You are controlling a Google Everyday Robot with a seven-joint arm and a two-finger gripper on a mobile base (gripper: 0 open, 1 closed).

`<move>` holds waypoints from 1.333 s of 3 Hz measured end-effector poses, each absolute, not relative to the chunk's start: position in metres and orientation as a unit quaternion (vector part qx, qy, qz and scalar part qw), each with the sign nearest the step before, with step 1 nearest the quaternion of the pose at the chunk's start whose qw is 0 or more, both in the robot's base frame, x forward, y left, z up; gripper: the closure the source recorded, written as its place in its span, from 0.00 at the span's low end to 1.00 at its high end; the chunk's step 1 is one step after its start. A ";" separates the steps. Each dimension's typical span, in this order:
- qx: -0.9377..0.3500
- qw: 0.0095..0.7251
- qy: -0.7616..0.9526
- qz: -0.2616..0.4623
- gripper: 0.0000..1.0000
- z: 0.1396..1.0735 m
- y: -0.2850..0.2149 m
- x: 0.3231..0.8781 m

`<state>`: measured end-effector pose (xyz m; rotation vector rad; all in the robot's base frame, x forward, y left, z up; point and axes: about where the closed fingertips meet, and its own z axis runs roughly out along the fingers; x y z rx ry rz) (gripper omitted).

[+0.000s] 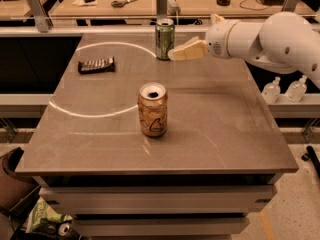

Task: Knock green can over

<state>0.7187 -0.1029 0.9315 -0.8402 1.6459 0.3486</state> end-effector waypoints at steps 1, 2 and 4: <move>-0.351 0.603 0.695 0.174 0.00 0.922 -0.096 0.739; -0.344 0.610 0.687 0.191 0.00 0.914 -0.092 0.756; -0.343 0.604 0.687 0.215 0.00 0.901 -0.083 0.787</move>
Offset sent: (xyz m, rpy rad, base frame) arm 0.0596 0.0097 -0.0266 0.1541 -0.0267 0.0409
